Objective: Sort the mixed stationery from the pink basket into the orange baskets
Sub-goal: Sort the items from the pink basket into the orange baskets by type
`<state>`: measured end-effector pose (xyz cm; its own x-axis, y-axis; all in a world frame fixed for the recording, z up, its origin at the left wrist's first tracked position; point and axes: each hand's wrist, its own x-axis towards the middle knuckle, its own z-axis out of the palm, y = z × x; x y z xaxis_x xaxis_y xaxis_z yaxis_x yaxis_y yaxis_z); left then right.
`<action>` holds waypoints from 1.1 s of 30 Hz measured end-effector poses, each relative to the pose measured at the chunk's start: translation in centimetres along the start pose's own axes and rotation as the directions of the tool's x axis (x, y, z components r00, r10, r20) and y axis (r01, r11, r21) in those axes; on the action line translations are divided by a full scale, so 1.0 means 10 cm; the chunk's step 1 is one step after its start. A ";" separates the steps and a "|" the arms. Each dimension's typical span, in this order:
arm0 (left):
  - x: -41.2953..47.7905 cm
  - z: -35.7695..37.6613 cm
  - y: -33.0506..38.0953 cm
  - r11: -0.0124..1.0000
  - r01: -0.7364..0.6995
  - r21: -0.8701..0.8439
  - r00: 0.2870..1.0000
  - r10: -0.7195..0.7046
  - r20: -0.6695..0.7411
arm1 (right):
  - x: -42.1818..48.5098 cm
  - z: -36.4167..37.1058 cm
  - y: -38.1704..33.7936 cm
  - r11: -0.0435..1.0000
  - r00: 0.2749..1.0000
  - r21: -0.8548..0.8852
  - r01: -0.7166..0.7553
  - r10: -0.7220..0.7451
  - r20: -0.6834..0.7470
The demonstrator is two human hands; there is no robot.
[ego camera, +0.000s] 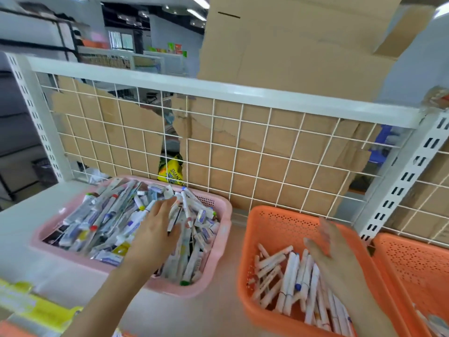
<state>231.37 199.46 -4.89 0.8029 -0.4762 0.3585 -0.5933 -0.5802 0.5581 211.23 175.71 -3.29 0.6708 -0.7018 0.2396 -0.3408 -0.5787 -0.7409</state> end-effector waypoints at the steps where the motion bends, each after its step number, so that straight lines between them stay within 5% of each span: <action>1: 0.03 -0.07 -0.10 1.000 0.006 0.014 1.000 -0.006 -0.003 | 0.01 0.06 -0.07 1.000 1.000 0.006 -0.003 0.003 0.010; 17: 0.65 -0.60 -1.38 0.965 -0.001 0.261 0.996 -0.024 0.090 | 0.52 1.72 -1.24 0.965 0.975 -0.230 0.128 -0.080 0.208; 25: 0.99 -0.54 -1.56 0.917 0.030 0.399 0.982 -0.101 0.157 | 0.84 2.09 -1.47 0.781 0.963 -0.615 0.109 0.070 0.259; 33: 1.17 -0.47 -1.42 0.886 0.098 0.454 0.957 -0.209 0.201 | 0.87 2.10 -1.44 0.859 0.955 -0.506 0.073 0.087 0.285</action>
<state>249.41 205.27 -5.07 0.8807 -0.4674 0.0765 -0.4731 -0.8604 0.1894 235.78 186.62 -3.71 0.7984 -0.6019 -0.0141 -0.5773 -0.7587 -0.3019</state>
